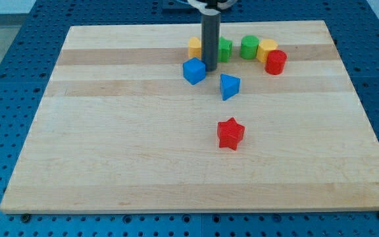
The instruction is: Slide the yellow heart to the top left of the blue cube
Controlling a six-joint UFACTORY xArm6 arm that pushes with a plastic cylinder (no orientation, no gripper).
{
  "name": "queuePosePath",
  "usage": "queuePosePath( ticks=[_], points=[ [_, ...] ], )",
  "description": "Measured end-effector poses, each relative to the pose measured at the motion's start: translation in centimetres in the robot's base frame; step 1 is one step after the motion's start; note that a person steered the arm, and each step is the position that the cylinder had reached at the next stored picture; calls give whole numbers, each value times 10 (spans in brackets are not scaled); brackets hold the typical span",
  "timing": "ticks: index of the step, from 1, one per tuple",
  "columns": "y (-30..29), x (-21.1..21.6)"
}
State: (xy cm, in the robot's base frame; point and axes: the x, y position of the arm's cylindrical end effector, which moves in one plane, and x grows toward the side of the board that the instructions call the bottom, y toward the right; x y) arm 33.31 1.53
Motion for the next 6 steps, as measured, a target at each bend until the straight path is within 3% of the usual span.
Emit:
queuePosePath(
  ticks=[3, 5, 6],
  points=[
    [33, -46],
    [-43, -57],
    [-47, -55]
  ],
)
